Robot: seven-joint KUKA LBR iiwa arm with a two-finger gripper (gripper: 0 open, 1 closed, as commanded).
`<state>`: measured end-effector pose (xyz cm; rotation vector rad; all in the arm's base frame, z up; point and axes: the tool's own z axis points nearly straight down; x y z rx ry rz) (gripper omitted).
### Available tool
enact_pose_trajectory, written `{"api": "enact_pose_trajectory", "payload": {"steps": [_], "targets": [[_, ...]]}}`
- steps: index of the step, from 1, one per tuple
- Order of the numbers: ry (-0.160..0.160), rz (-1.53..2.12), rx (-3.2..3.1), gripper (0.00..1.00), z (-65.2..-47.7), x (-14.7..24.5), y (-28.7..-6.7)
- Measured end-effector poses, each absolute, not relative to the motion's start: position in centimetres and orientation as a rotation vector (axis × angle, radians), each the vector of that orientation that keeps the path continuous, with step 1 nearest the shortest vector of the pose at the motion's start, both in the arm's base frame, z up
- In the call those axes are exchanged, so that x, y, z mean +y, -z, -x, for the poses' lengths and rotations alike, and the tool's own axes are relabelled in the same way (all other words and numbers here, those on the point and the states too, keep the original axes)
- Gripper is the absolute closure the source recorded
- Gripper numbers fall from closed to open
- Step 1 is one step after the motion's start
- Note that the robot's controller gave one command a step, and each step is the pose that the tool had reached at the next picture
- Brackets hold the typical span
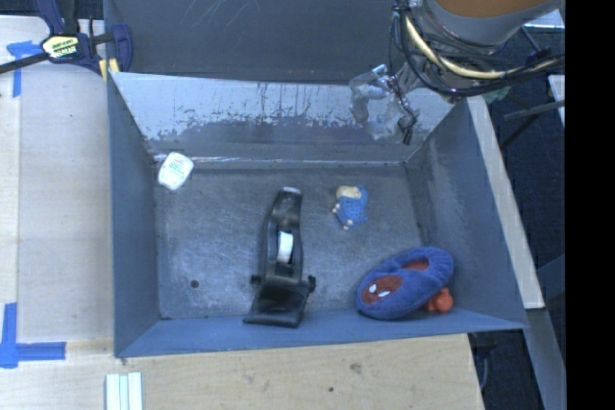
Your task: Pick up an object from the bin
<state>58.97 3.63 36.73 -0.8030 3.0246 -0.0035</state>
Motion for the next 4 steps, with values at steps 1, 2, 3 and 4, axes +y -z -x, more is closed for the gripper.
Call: {"api": "enact_pose_trajectory", "payload": {"steps": [1,2,3,4], "targets": [[0.0,0.961,2.996,1.0,-54.6,-4.1,-29.6],[-0.004,1.036,2.969,1.0,-53.8,-3.9,-23.6],[-0.004,0.872,3.021,1.0,-55.2,-2.6,-15.3],[0.001,0.704,3.057,1.0,-61.4,-4.0,-11.0]]}}
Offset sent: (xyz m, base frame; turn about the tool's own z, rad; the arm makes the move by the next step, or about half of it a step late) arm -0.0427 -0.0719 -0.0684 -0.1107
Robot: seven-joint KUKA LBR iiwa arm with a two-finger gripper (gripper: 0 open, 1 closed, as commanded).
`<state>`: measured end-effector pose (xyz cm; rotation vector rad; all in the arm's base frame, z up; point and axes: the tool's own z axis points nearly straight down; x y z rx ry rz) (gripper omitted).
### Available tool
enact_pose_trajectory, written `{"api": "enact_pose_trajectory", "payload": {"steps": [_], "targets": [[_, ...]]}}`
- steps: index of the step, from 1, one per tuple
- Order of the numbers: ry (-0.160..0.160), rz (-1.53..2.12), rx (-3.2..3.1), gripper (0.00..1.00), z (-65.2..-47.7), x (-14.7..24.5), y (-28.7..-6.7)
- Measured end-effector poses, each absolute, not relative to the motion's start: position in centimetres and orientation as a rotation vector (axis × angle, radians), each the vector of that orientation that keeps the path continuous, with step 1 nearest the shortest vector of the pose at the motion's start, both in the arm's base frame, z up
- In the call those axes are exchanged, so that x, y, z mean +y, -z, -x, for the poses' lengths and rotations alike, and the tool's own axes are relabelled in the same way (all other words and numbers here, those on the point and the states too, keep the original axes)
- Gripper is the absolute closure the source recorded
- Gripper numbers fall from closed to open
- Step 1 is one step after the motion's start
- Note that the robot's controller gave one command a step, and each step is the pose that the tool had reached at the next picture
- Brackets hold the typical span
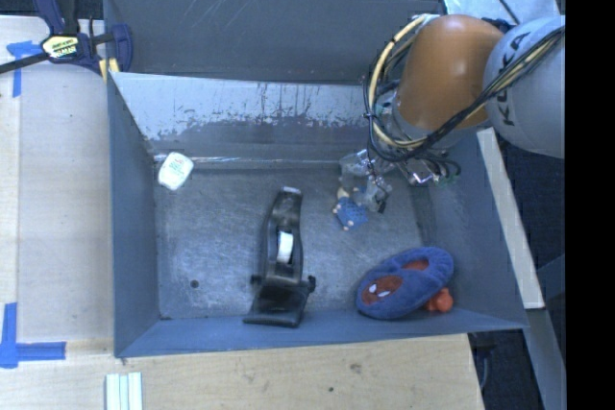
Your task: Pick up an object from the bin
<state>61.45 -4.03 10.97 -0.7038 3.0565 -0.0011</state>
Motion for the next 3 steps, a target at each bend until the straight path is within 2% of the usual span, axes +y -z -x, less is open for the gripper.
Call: {"api": "enact_pose_trajectory", "payload": {"steps": [1,2,3], "targets": [[0.002,0.707,3.055,0.0,-61.4,-4.0,-11.1],[0.001,0.846,3.027,0.0,-60.2,-4.2,-6.9],[0.001,0.846,3.022,1.0,-60.3,-4.1,-7.1]]}}
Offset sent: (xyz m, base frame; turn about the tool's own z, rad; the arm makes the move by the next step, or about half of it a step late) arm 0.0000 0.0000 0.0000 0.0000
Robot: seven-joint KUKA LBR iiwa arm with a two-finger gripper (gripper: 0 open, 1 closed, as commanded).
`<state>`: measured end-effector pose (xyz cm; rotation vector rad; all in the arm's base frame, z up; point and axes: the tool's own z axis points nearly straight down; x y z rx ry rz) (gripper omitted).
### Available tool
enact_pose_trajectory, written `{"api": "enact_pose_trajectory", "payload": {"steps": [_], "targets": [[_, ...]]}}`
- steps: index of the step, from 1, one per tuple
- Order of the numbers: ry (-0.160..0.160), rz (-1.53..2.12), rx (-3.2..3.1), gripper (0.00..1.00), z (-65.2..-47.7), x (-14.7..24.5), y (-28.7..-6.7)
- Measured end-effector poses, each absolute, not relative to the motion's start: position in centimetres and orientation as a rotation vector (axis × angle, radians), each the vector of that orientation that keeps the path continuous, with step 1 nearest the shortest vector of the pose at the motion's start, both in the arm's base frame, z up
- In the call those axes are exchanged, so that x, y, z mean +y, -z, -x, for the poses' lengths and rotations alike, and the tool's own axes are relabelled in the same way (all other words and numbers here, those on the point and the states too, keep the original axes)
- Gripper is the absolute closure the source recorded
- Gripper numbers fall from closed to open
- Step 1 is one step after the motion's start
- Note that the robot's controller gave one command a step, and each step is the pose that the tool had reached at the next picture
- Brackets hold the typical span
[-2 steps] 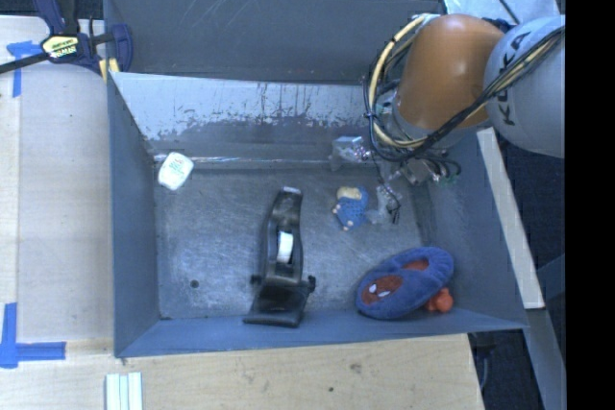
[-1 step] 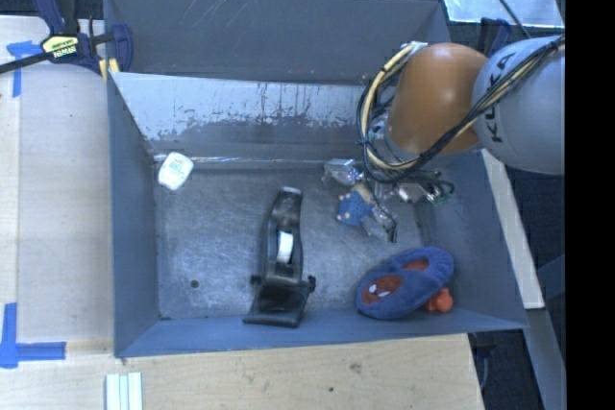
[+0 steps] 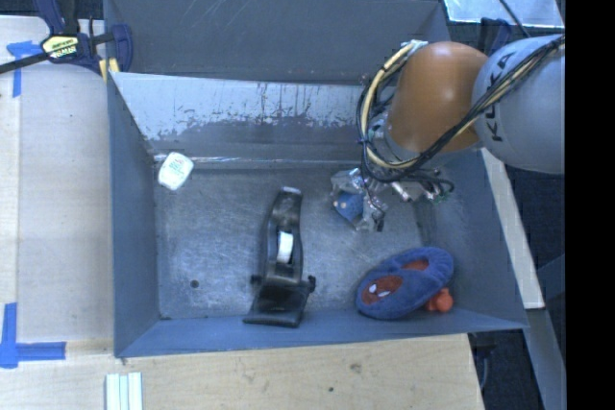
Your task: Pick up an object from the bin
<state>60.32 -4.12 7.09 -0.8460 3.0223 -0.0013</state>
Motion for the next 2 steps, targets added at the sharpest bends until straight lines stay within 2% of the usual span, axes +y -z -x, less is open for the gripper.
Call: {"api": "enact_pose_trajectory", "payload": {"steps": [1,2], "targets": [[0.007,0.945,2.984,1.0,-58.9,-4.9,-19.6],[0.008,1.582,2.704,1.0,-58.6,-6.4,-28.8]]}}
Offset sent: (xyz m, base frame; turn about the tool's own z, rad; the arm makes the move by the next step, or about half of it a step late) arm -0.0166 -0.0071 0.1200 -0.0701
